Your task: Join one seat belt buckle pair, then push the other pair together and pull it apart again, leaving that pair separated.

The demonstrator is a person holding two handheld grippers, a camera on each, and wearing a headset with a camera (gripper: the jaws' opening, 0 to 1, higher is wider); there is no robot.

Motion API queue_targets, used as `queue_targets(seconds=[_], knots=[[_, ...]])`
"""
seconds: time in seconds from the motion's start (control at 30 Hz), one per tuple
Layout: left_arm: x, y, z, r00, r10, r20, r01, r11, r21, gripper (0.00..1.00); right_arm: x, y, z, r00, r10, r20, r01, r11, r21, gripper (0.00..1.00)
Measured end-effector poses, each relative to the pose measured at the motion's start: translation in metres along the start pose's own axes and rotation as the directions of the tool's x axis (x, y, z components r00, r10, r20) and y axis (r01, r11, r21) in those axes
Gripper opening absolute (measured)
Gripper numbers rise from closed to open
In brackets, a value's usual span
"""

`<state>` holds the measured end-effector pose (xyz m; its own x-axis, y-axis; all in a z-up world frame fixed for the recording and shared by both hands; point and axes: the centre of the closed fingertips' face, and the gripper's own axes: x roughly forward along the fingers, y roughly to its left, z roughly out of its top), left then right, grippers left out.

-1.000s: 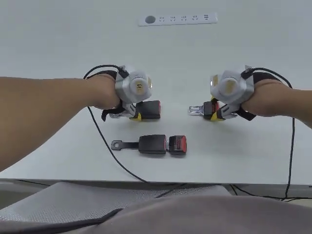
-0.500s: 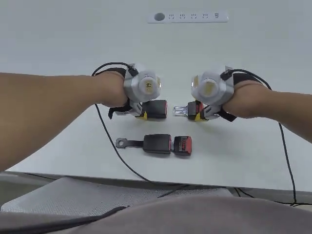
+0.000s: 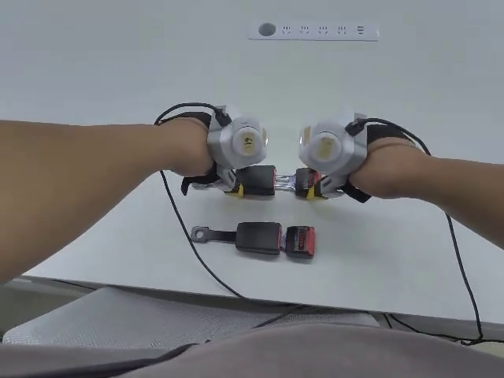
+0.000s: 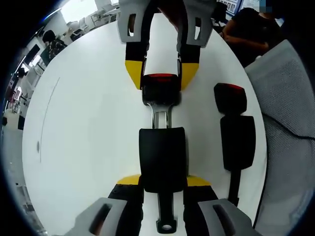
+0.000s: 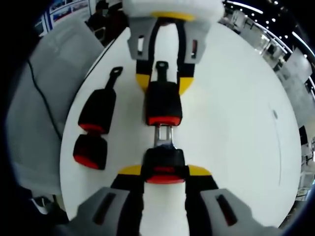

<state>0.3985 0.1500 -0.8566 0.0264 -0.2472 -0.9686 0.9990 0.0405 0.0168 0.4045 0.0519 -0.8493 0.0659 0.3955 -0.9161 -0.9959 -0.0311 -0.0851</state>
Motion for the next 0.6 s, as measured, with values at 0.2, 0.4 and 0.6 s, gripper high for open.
queue_targets(seconds=[0.2,0.4,0.6], knots=[[0.001,0.002,-0.001,1.0,-0.003,-0.006,0.003,1.0,-0.004,0.31,0.001,0.002,0.008,0.9999,0.003,0.013,-0.003,1.0,-0.002,0.3],[0.003,0.002,-0.001,1.0,-0.004,-0.002,0.004,1.0,0.012,0.31,0.002,0.004,0.011,0.9998,-0.005,0.021,0.005,1.0,-0.007,0.3],[0.004,0.002,-0.001,1.0,-0.009,0.002,0.009,1.0,0.024,0.31,0.001,0.006,0.013,0.9997,0.002,0.026,-0.002,1.0,-0.012,0.29]])
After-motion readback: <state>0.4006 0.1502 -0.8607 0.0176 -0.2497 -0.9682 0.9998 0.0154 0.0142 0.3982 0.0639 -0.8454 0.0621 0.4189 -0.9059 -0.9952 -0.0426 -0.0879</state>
